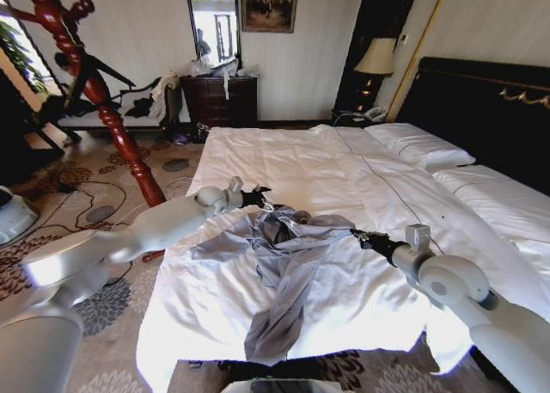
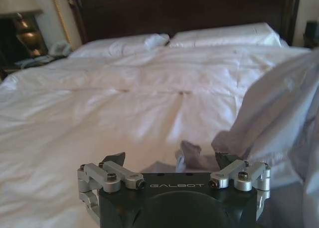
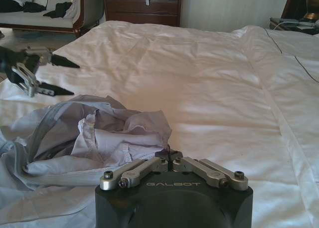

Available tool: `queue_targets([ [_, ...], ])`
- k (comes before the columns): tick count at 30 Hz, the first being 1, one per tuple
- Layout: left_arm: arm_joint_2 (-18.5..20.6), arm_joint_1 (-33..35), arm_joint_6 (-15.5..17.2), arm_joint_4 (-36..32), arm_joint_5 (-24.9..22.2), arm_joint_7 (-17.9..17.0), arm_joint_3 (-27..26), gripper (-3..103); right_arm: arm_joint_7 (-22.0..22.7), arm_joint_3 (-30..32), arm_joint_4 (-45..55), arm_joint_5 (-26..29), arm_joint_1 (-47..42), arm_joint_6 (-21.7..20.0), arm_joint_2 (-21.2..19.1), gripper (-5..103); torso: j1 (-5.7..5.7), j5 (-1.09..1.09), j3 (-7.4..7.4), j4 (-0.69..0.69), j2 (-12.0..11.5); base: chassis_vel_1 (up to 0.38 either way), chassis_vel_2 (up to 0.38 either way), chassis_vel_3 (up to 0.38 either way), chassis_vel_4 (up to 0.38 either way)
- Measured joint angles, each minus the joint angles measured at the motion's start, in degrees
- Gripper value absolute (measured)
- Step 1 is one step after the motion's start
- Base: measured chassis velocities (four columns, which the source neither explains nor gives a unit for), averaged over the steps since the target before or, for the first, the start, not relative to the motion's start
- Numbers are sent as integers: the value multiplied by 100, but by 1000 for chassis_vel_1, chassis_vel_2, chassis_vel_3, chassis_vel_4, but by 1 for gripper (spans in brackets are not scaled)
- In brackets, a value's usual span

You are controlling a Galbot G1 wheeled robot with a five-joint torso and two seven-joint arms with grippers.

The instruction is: Pick up the clothes from the bed and hang them on the clothes hanger.

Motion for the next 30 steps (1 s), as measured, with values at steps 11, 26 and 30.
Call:
queue_targets([
  [11,-697,65,-263,1090,733,26,58,101,-20,-7,45,28,-15,14,1,0,0,-1,0,0,0,0,0,0,0],
  [26,-1388,205,-436,1863,1264,35,60,50,38,48,105,378,-19,44,-90,0,0,-1,-1,-1,0,0,0,0,0],
  [30,-1463,226,-490,2068,1310,64,-8,29,51,36,129,402,-17,38,-107,0,0,-1,-1,-1,1,0,0,0,0],
])
